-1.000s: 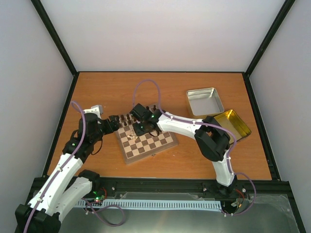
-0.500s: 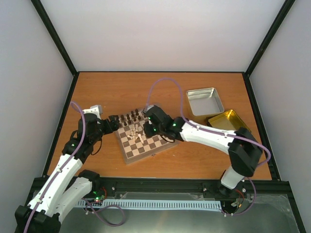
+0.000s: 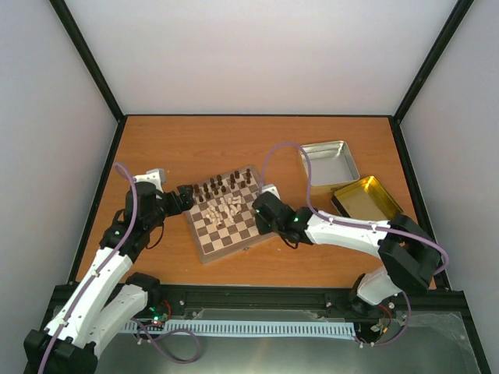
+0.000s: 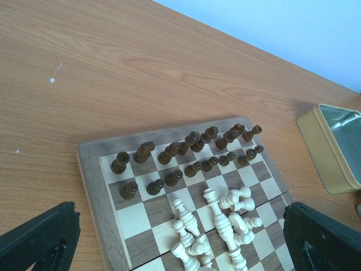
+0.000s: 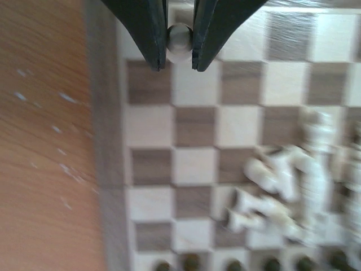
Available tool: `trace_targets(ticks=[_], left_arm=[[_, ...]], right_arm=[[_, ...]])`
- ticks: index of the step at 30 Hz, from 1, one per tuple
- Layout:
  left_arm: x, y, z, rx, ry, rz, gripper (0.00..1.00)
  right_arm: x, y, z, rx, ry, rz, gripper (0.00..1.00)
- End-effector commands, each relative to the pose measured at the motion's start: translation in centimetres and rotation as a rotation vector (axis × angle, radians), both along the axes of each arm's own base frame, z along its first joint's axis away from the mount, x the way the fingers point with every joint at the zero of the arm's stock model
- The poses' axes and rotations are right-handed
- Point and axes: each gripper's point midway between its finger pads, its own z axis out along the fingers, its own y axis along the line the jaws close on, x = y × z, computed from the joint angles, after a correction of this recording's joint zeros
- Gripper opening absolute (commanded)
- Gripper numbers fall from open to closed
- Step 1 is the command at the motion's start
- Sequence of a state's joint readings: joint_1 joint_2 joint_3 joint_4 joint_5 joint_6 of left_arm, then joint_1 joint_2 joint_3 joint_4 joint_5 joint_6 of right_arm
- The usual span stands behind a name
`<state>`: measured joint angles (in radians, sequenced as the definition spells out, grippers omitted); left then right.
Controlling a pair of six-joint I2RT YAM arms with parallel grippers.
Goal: Set up the chess pieces on the board
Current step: Place the chess piece on the chessboard, then move the chess piece to the chessboard.
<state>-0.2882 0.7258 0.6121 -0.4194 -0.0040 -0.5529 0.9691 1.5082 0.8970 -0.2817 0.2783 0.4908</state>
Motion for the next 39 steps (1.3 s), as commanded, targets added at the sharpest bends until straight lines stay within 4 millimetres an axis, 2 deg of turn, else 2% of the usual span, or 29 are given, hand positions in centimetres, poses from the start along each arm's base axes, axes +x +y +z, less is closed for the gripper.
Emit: trace_targets(ticks=[1,6,14,17,19,20,24,27,33,39], left_arm=[[0.4,-0.2,2.0,-0.004,-0.065,-0.010,1.00],[0.6,-0.3,1.9,-0.004,-0.063,-0.011,1.00],[0.8,-0.4,1.5,-0.004,-0.045,-0.013,1.00],[0.9,-0.4,1.5,-0.006,-0.044,-0.012,1.00],[0.9,-0.5,1.5,-0.008,-0.043,-0.013,1.00],[0.9,-0.5,1.5,-0.009,-0.044,-0.014,1.00],[1.0,-0.6,1.6,-0.010,-0.046,-0.017,1.00],[1.1,-0.7,1.5,-0.011,-0.045,-0.019,1.00],[1.1,-0.6,1.0,-0.005,-0.030,-0.016,1.00],[1.1,-0.6,0.5,-0.003,-0.017,-0.016,1.00]], right_arm=[[0.8,-4.2,-0.8,-0.065,-0.088,-0.158,0.10],[0.2,-5.4,-1.8,-0.058,-0.095,-0.176,0.11],[0.0,-4.4,-2.0,-0.018,-0.078,-0.140,0.19],[-0.5,-3.9,-2.0,0.001,-0.047,-0.107,0.30],[-0.4,-4.2,-1.4,-0.006,-0.028,-0.136,0.45],[-0.2,-4.5,-1.1,-0.006,-0.017,-0.156,0.48],[0.7,-5.6,0.3,0.036,0.065,-0.205,0.53],[0.6,-5.7,0.2,0.012,0.138,-0.172,0.54],[-0.6,-5.4,-1.9,-0.093,0.284,-0.116,0.52],[-1.4,-5.2,-3.8,-0.127,0.357,-0.101,0.43]])
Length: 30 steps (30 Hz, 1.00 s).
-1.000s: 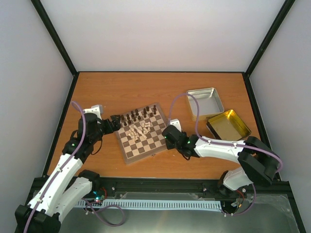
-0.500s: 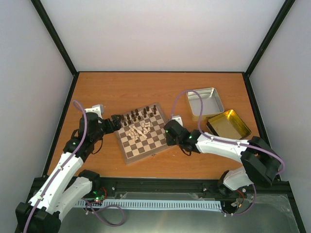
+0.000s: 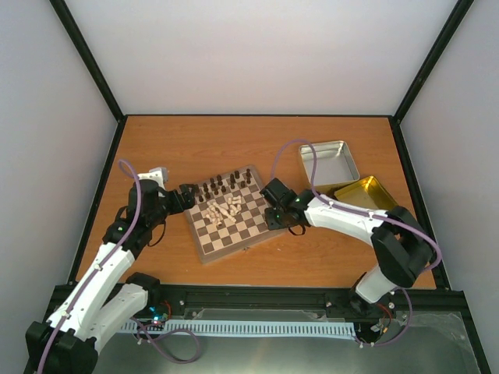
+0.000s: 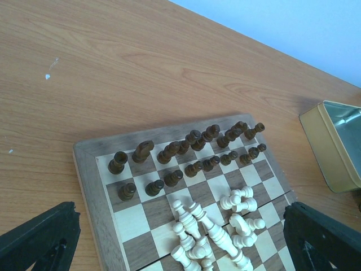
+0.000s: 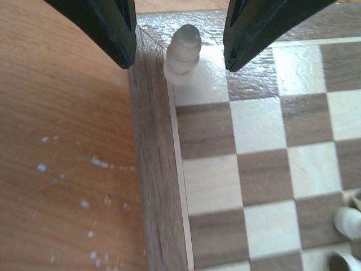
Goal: Set up the chess pieces on the board
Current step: Move the chess piece to the chessboard.
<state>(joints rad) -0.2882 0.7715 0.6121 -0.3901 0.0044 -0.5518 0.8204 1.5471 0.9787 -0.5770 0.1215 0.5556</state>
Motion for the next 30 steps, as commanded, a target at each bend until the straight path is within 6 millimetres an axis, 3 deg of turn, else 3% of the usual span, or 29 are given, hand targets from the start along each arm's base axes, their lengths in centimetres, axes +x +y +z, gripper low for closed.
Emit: trace_targets(ticks=[1,8,13,16,21,30], left_arm=[[0.4,-0.2,1.0,-0.003,-0.032,-0.007,1.00],[0.4,-0.1,0.9,0.003,-0.031,-0.005,1.00],[0.4,0.0,0.8,0.008,-0.028,-0.002,1.00],[0.4,-0.1,0.7,0.009,-0.027,-0.003,1.00],[0.4,-0.1,0.8,0.010,-0.027,-0.004,1.00],[0.3,-0.1,0.8,0.005,-0.028,-0.007,1.00]], right_arm=[[-1.2,-0.3,-1.5,-0.043,0.089,0.022,0.40],[-0.6,0.5,-2.0,-0.040,0.079,0.042,0.25],[-0.1,0.8,-2.2,-0.055,0.065,0.060,0.23],[0.1,0.7,-2.5,-0.073,0.066,0.061,0.27],[-0.1,1.2,-2.4,-0.072,0.064,0.078,0.18],[-2.1,5.0,-1.6,-0.027,0.059,0.205,0.17]])
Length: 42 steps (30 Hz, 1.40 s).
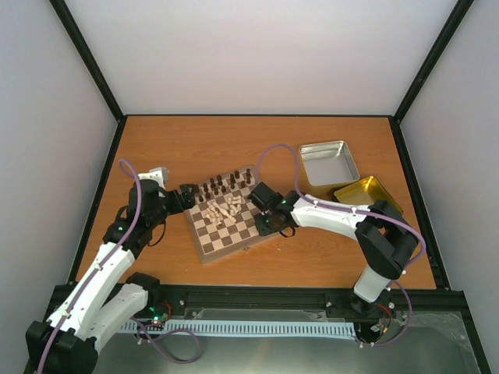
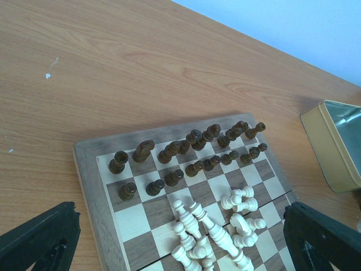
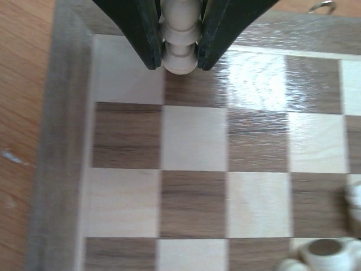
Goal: Set up the chess pieces on the board
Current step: Move the chess piece to the chessboard.
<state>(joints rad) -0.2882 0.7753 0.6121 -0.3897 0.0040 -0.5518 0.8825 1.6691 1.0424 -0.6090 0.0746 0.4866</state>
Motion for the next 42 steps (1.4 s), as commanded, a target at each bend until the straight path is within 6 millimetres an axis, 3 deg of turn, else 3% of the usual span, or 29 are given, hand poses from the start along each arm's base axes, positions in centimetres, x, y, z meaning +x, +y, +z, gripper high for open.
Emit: trace_targets(ticks=[1,7,12,17,21,28,33,42], left_arm=[[0.2,-0.1,0.9,0.004,-0.031,-0.007,1.00],[0.2,-0.1,0.9,0.006,-0.031,-0.008,1.00],[0.1,0.0,0.9,0.007,-0.031,-0.006,1.00],[0.2,-0.1,0.9,0.006,-0.032,-0.007,1.00],[0.2,-0.1,1.3,0.007,-0.040,-0.010,1.00],[0.3,-0.2,2.3,0.001,-0.060,-0.011,1.00],[0.1,-0.7,2.3,-0.016,-0.054,-0.040,1.00],[0.1,-0.9,2.9,-0.019,-0.057,-0.050,1.00]], right_arm=[[-0.5,2.9,0.9,0.042,-0.016,0.072,0.17],[-1.1,4.8,0.4,0.035,-0.009,0.118,0.18],[-1.6,4.9,-0.4,0.012,0.007,0.125,0.20],[-1.4,4.8,-0.5,-0.007,0.006,0.124,0.30],[-1.2,5.3,1.2,0.025,-0.013,0.122,0.39],[0.9,6.3,6.5,0.107,-0.154,0.093,0.46],[2.6,9.0,8.0,0.166,-0.201,0.110,0.47],[2.9,13.9,5.3,0.199,-0.088,0.203,0.46]])
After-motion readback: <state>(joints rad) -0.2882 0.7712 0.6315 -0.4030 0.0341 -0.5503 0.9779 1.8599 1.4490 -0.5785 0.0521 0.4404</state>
